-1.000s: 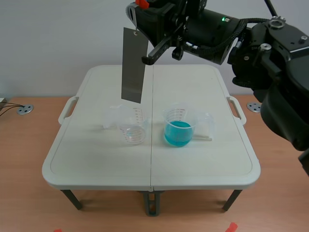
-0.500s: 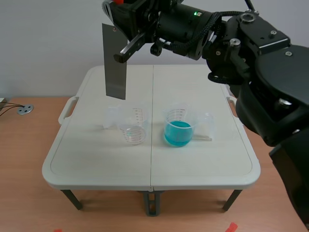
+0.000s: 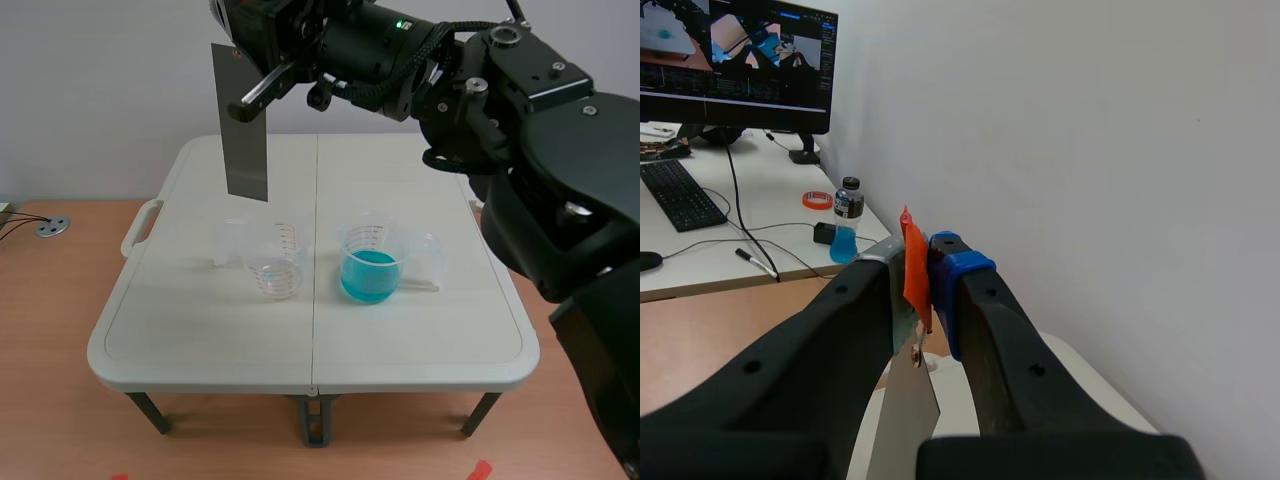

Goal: Hold the metal plate by the orange handle, dip it into the blue solution, take it out and point at it, then put the plate back in the beaker on the left.
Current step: 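Put the plate into the left beaker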

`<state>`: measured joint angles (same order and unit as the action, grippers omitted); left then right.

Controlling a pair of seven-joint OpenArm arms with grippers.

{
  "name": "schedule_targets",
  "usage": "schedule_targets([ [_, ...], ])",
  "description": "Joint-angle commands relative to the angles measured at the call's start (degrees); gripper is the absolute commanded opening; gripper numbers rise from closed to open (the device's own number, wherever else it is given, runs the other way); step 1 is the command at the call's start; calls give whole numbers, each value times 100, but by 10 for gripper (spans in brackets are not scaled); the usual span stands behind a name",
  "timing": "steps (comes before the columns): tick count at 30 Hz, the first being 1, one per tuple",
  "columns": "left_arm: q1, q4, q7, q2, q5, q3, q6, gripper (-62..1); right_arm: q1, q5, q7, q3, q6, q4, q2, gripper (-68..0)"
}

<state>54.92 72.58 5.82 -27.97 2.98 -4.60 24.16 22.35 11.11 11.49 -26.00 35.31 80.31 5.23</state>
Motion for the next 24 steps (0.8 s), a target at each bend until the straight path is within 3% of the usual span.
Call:
schedule_targets([
  [1,13,44,39,-55,17,11,-22,-595,181,63,127,0,-42,44,-17,-664],
  [10,13,44,87,-52,13,11,-1235,-595,258,63,216,0,-39,-267,-98,-664],
  [24,11,-7,199,-48,13,11,-1266,-595,260,59,487,-2,-37,-962,-227,-664],
])
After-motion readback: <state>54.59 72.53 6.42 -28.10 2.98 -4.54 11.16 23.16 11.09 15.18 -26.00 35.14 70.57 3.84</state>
